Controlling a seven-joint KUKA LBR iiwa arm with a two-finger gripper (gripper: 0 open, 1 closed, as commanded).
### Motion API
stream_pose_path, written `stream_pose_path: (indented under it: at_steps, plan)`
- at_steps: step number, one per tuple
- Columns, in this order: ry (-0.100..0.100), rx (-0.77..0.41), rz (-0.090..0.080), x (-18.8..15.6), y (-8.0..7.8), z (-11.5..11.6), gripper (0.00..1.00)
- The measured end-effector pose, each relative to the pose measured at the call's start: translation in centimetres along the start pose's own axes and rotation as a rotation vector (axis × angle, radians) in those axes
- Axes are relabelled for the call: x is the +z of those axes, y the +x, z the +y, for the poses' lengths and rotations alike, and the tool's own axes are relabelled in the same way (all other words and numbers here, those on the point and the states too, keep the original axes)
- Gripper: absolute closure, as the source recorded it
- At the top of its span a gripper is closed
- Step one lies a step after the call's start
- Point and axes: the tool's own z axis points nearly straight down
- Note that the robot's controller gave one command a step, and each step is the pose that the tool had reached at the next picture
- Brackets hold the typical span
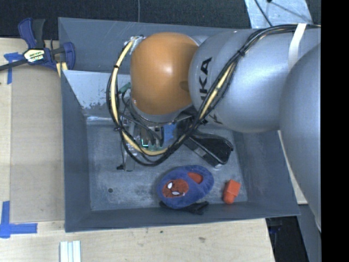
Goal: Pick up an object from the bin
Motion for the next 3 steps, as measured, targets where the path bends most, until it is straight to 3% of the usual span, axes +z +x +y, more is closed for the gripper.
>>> stream_pose_path:
  at_steps: [1, 2, 3]
  plan:
    - [0.004, 0.007, -0.001, 8.3, -1.9, -8.7, 0.0]
    - [0.001, 0.136, -0.012, 6.1, -4.4, -15.1, 0.0]
    - [0.0, -0.219, -0.017, -5.2, -4.6, -15.9, 0.0]
